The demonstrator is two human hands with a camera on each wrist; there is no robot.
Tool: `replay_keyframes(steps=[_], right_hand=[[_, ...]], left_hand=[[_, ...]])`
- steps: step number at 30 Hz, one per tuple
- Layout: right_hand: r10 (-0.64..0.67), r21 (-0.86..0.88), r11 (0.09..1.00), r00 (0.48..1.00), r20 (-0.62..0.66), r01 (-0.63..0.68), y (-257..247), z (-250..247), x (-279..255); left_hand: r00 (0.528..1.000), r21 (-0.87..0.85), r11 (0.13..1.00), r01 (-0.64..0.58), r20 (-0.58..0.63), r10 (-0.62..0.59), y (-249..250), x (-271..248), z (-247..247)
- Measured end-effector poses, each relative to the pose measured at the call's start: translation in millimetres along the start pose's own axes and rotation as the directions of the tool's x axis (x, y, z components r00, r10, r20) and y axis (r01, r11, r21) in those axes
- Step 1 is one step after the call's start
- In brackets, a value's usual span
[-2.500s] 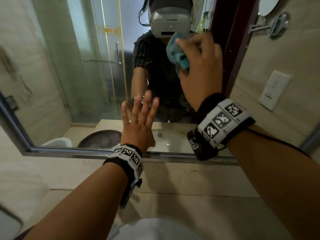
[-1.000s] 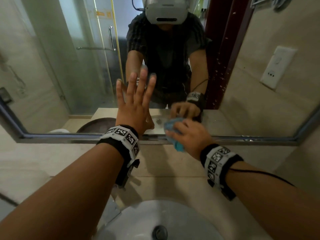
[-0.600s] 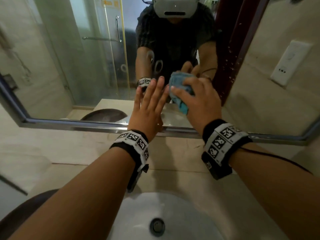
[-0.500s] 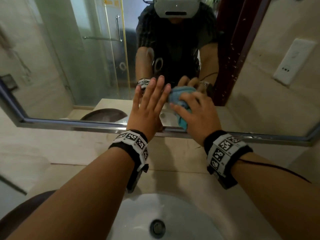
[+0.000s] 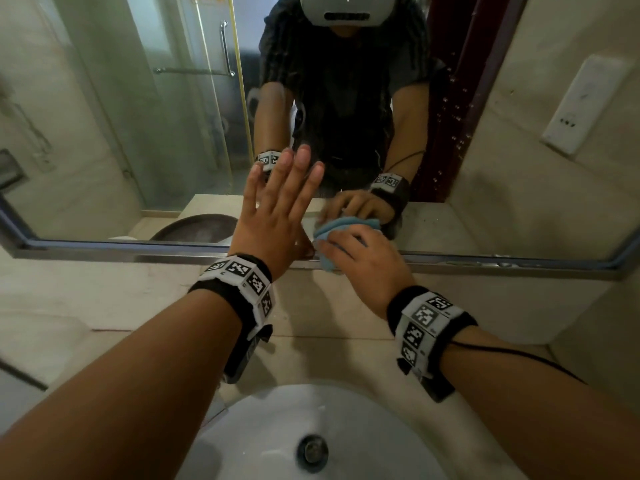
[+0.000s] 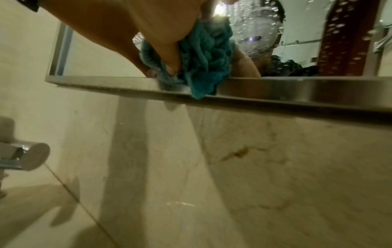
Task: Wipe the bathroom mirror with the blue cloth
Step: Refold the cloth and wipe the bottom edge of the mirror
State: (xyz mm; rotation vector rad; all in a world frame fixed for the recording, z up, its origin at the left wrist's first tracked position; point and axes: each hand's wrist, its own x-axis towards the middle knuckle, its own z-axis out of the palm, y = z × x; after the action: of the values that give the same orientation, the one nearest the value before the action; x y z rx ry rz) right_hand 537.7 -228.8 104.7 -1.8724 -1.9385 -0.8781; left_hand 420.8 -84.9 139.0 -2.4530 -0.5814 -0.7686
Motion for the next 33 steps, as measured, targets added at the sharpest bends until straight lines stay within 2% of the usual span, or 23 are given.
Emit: replay_keyframes(steps=[5, 8, 9, 12, 13, 16, 18, 20, 22, 23, 25, 26, 27, 30, 32, 33], right_hand=[[-0.011, -0.161, 0.987, 0.999, 0.044, 0.018, 43, -15, -44], [-0.102, -0.212, 0.972, 0.995, 0.003, 0.101, 55, -33, -31], [-0.104, -0.221, 0.971, 0.993, -0.049, 0.090, 56, -38, -16], [0.060, -0.190, 0.977, 0.976, -0.211, -0.101, 43, -38, 23], [0.074, -0.187, 0.975, 0.973, -0.221, -0.116, 36, -31, 23], [-0.075, -0.214, 0.974, 0.997, -0.017, 0.069, 31, -6, -19], [-0.071, -0.169, 0.982, 0.994, 0.080, 0.084, 36, -9, -41], [-0.089, -0.134, 0.986, 0.991, 0.103, 0.102, 40, -20, -35], [-0.064, -0.150, 0.987, 0.998, 0.009, 0.064, 41, -38, -7], [0.020, -0.141, 0.989, 0.996, -0.088, -0.033, 41, -48, 12], [0.235, -0.044, 0.966, 0.937, -0.258, -0.254, 40, -57, 42], [0.264, -0.026, 0.958, 0.917, -0.297, -0.285, 36, -52, 45], [0.227, -0.040, 0.967, 0.927, -0.297, -0.250, 33, -42, 39], [-0.001, -0.112, 0.994, 0.994, -0.105, -0.011, 33, -9, -22], [-0.030, -0.166, 0.986, 0.999, 0.024, 0.033, 43, -16, -48], [-0.028, -0.160, 0.987, 0.999, 0.035, 0.033, 49, -23, -46]], left_hand=[[0.999, 0.007, 1.000, 0.010, 0.040, -0.010, 0, 1, -1], [0.999, 0.015, 1.000, 0.008, 0.046, -0.008, 1, 1, -2], [0.999, 0.009, 1.000, 0.007, 0.038, -0.008, 2, 0, -2], [1.000, 0.012, 1.000, 0.008, 0.012, -0.008, 0, 0, 2], [1.000, 0.016, 1.000, 0.008, 0.010, -0.008, 0, 0, 2], [1.000, 0.023, 1.000, 0.007, 0.015, -0.007, 1, 1, 1], [1.000, 0.031, 1.000, 0.004, 0.028, -0.005, 2, 1, -1], [1.000, 0.034, 0.999, 0.004, 0.026, -0.005, 2, 0, -1], [1.000, 0.016, 1.000, 0.006, 0.023, -0.007, 3, -1, -1], [1.000, 0.013, 1.000, 0.011, 0.020, -0.011, 3, 0, 0], [1.000, 0.020, 1.000, 0.019, 0.024, -0.020, 3, -1, 0], [1.000, 0.018, 1.000, 0.019, 0.023, -0.019, 4, -1, 0], [1.000, 0.007, 1.000, 0.017, 0.020, -0.018, 5, -1, 0], [1.000, -0.010, 1.000, 0.015, -0.014, -0.015, 6, 0, 2], [1.000, 0.026, 0.999, 0.024, -0.002, -0.024, 6, 0, 1], [1.000, 0.047, 0.998, 0.029, 0.003, -0.029, 7, 0, 0]])
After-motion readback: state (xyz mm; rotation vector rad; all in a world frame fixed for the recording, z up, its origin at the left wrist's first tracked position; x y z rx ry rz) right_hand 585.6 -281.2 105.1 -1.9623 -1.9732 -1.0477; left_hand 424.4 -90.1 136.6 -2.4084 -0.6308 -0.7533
